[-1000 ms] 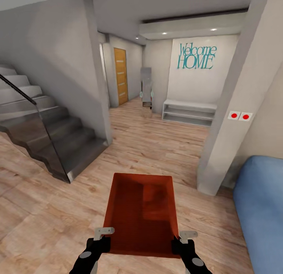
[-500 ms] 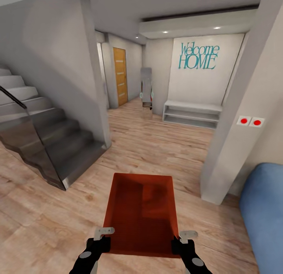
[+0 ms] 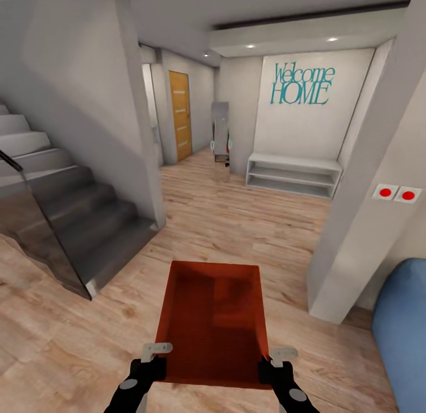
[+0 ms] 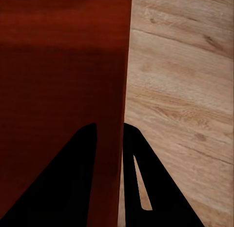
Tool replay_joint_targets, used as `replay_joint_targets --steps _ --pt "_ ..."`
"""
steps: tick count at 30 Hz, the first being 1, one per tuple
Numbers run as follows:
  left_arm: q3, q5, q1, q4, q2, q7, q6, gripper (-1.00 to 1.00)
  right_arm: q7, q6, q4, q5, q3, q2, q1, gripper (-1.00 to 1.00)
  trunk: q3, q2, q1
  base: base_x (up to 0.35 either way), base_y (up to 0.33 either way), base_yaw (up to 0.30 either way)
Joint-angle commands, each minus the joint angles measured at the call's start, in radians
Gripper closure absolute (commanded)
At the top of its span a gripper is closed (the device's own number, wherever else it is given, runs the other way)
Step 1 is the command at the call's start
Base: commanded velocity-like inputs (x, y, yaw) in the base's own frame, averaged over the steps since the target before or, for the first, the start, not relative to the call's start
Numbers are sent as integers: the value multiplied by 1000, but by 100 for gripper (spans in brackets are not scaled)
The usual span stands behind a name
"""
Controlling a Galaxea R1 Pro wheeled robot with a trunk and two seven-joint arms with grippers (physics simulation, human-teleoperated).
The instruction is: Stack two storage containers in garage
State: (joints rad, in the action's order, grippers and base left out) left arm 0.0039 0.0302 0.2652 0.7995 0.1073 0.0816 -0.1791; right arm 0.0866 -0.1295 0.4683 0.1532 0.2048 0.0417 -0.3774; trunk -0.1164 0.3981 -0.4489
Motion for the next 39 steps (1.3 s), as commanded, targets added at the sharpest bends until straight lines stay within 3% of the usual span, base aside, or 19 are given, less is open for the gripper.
replay_joint_targets --steps 1,39 --pt "-29 -9 0 -1 54 -5 -31 100 16 -5 3 5 1 0 -2 100 -2 2 -1 331 0 0" --pt "-31 -8 0 0 55 -6 -33 100 12 -4 3 6 2 0 -2 100 -2 2 -1 331 -10 0"
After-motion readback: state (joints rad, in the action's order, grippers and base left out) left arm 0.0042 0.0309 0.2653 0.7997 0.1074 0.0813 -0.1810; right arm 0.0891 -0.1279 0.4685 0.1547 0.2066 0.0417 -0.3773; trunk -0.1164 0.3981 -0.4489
